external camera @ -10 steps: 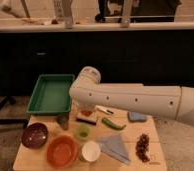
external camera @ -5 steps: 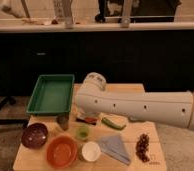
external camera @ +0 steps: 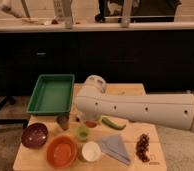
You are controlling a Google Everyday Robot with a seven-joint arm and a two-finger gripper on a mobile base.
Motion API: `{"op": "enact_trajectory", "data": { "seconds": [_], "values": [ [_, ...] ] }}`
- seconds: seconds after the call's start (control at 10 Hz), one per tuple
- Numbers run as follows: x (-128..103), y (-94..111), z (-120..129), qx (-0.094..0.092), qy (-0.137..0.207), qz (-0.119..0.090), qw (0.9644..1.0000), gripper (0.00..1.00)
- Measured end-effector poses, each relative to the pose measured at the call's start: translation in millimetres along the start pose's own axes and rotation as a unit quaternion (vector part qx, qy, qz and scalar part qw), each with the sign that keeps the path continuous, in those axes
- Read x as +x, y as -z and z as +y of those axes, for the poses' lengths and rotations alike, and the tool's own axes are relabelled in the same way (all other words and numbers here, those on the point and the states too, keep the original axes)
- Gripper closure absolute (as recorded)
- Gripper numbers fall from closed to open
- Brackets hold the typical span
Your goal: Place apple in paper cup
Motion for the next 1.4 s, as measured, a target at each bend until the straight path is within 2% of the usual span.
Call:
{"op": "enact_trajectory", "data": {
  "seconds": [0.5,0.6,0.7,1.0,1.2,1.4],
  "values": [
    [0,0,0,0.000,-0.001,-0.001,1.0000,1.00],
    [-1,-1,2,-0.012,0.000,-0.005,0.9999,1.00],
    [-10,0,0,-0.024,0.002,-0.017,0.9996,1.00],
    [-33,6,8,-0.037,0.002,-0.027,0.9989,1.00],
    [-49,12,14,-0.042,0.001,-0.030,0.9987,1.00],
    [-67,15,17,-0.039,-0.002,-0.034,0.9987,1.00]
  ]
}}
